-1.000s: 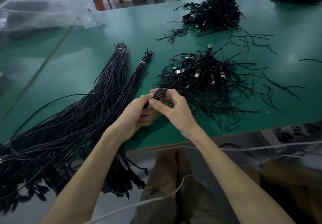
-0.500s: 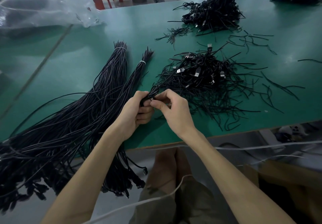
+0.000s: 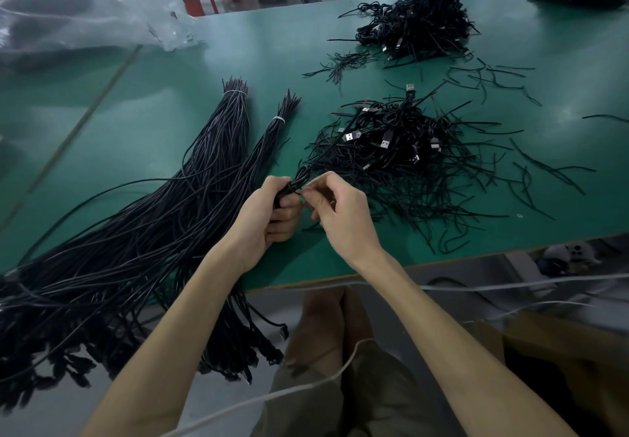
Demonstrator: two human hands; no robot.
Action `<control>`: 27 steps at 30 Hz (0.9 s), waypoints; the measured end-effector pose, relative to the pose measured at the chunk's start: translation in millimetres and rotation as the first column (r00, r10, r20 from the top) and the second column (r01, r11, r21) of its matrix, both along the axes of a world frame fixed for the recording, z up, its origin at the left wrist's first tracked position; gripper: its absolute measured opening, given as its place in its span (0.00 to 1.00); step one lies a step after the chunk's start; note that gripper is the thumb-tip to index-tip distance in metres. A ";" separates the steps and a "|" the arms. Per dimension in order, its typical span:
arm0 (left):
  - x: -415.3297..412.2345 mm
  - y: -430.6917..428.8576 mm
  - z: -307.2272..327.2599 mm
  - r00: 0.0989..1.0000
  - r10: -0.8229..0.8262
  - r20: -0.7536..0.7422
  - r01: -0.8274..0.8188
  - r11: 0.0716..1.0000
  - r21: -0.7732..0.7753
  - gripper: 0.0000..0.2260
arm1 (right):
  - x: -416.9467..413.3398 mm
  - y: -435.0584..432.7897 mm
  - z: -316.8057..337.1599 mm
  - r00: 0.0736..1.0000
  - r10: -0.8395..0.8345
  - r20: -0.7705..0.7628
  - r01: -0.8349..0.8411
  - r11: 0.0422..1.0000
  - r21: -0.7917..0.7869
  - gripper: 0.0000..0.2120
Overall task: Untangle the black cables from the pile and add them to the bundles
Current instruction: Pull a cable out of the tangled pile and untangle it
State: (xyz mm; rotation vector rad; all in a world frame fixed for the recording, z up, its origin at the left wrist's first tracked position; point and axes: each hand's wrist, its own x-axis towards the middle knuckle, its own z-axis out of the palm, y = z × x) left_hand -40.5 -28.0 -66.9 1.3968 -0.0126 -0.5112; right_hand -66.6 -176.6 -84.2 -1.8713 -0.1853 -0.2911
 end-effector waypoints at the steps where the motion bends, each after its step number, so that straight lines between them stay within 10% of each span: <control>1: 0.0 0.3 0.1 1.000 0.005 0.000 -0.005 1.000 -0.003 0.20 | -0.3 -0.2 0.1 1.000 0.004 0.005 -0.004 1.000 -0.007 0.05; 18: -1.4 3.5 -2.9 0.998 0.040 0.052 -0.041 0.999 0.017 0.20 | -10.0 5.8 7.7 0.995 0.091 0.045 -0.071 0.944 -0.321 0.18; 27: -1.2 3.4 -3.9 0.998 0.026 0.064 -0.026 1.000 0.007 0.18 | -7.9 3.4 4.0 0.992 0.125 0.017 -0.119 0.973 -0.198 0.15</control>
